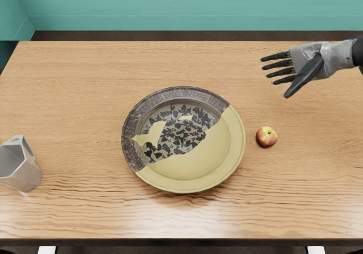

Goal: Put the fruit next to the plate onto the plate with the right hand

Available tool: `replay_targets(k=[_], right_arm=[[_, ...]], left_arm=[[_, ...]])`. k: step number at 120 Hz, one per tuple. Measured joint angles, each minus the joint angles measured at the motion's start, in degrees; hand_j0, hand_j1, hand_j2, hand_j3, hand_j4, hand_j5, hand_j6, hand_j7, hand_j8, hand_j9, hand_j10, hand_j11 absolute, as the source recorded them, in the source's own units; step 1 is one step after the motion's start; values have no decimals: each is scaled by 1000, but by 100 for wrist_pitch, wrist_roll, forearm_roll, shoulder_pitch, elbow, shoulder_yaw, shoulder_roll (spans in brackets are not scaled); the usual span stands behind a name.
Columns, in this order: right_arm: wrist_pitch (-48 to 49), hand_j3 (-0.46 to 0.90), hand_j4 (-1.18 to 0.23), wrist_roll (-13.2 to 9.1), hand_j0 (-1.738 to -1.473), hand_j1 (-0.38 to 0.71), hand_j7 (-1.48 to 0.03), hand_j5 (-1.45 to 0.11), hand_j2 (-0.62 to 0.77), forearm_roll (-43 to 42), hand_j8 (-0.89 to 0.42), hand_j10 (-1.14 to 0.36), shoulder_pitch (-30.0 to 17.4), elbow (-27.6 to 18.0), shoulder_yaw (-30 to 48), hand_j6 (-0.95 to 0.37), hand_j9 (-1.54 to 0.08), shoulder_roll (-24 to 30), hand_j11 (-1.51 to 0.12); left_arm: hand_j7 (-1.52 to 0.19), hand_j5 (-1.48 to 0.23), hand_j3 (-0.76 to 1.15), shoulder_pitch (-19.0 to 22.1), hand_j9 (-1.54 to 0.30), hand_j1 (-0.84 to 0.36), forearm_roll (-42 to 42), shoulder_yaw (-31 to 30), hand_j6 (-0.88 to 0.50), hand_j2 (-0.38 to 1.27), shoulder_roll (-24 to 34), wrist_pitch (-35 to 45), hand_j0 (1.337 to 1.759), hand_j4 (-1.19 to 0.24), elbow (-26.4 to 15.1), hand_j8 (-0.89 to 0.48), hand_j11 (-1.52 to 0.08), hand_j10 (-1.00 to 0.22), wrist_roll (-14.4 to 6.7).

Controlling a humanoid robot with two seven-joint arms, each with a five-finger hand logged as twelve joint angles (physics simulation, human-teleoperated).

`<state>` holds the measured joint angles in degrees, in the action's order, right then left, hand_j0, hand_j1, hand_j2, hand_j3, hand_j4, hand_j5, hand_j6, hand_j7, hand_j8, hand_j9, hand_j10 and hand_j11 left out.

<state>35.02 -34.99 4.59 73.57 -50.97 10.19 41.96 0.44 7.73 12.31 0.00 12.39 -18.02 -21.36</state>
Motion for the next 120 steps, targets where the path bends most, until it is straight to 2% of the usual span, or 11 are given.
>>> replay_targets(k=[15, 19, 23, 30, 36, 52, 64, 76, 94, 103, 120], right_arm=[[1, 0, -19, -1, -1658, -326, -25, -25, -4, -72, -19, -16, 28, -119, -63, -19, -25, 161, 1], [-7, 0, -20, -1, -1658, -325, -26, -26, -4, -407, -20, -17, 170, -336, -198, -19, -26, 131, -4], [-226, 0, -21, -1, -1658, -324, -27, -27, -4, -764, -20, -18, 504, -740, -524, -20, -27, 113, -8], [-1142, 0, -21, -1, -1658, -324, -28, -28, -4, -1173, -21, -19, 1241, -1571, -1480, -21, -28, 7, -13], [-2039, 0, -22, -1, -1658, -323, -28, -28, -5, -1381, -22, -20, 1676, -2097, -2231, -22, -28, -204, -17], [-4327, 0, -25, -1, -1658, -320, -32, -32, -5, -1638, -25, -24, 2223, -2862, -3838, -26, -32, -937, -26], [-5766, 0, -28, -1, -1658, -318, -34, -34, -5, -1814, -28, -27, 2352, -3338, -4426, -28, -34, -1428, -31], [-6514, 0, -29, -1, -1658, -316, -36, -36, -5, -2067, -29, -28, 2379, -3735, -4661, -29, -36, -1601, -34], [-6887, 0, -30, -1, -1658, -315, -37, -38, -5, -2481, -30, -29, 2313, -4482, -4867, -30, -38, -1561, -36], [-6946, 0, -44, -1, -1658, -298, -56, -56, -8, -2557, -44, -43, 2255, -4627, -4900, -44, -56, -1463, -55], [-6988, 0, -149, -1, -1658, -171, -193, -193, -29, -2608, -150, -149, 2162, -4719, -4923, -150, -193, -1346, -193]], left_arm=[[-11, -11, 0, 0, -11, 339, 0, 1, -8, 2, 0, 0, 1658, -8, 0, -8, -11, -8, 0], [-11, -11, 0, 0, -11, 339, 0, 1, -8, 2, 0, 0, 1658, -8, 0, -8, -11, -8, 0], [-11, -11, 0, 0, -11, 339, 1, 1, -8, 2, 0, 0, 1658, -8, 0, -8, -11, -8, 0], [-11, -11, 0, 0, -11, 339, 0, 1, -8, 2, 0, 0, 1658, -8, 0, -8, -11, -8, 0], [-11, -11, 0, 0, -11, 339, 0, 0, -8, 2, 0, 0, 1658, -8, 0, -8, -11, -8, 0], [-11, -11, 0, 0, -11, 339, 0, 0, -8, 2, 0, 0, 1658, -8, 0, -8, -11, -8, 0], [-11, -11, 0, 0, -11, 339, 0, 0, -8, 2, 0, 0, 1658, -8, 0, -8, -11, -8, 0], [-11, -11, 0, 0, -11, 339, 0, 0, -8, 2, 0, 0, 1658, -8, 0, -8, -11, -8, 0], [-11, -11, 0, 0, -11, 339, 0, 0, -8, 2, 0, 0, 1658, -8, 0, -8, -11, -8, 0], [-11, -11, 0, 0, -11, 339, 0, 0, -8, 2, 0, 0, 1658, -8, 0, -8, -11, -8, 0], [-11, -11, 0, 0, -11, 339, 0, 0, -8, 2, 0, 0, 1658, -8, 0, -8, -11, -8, 0]])
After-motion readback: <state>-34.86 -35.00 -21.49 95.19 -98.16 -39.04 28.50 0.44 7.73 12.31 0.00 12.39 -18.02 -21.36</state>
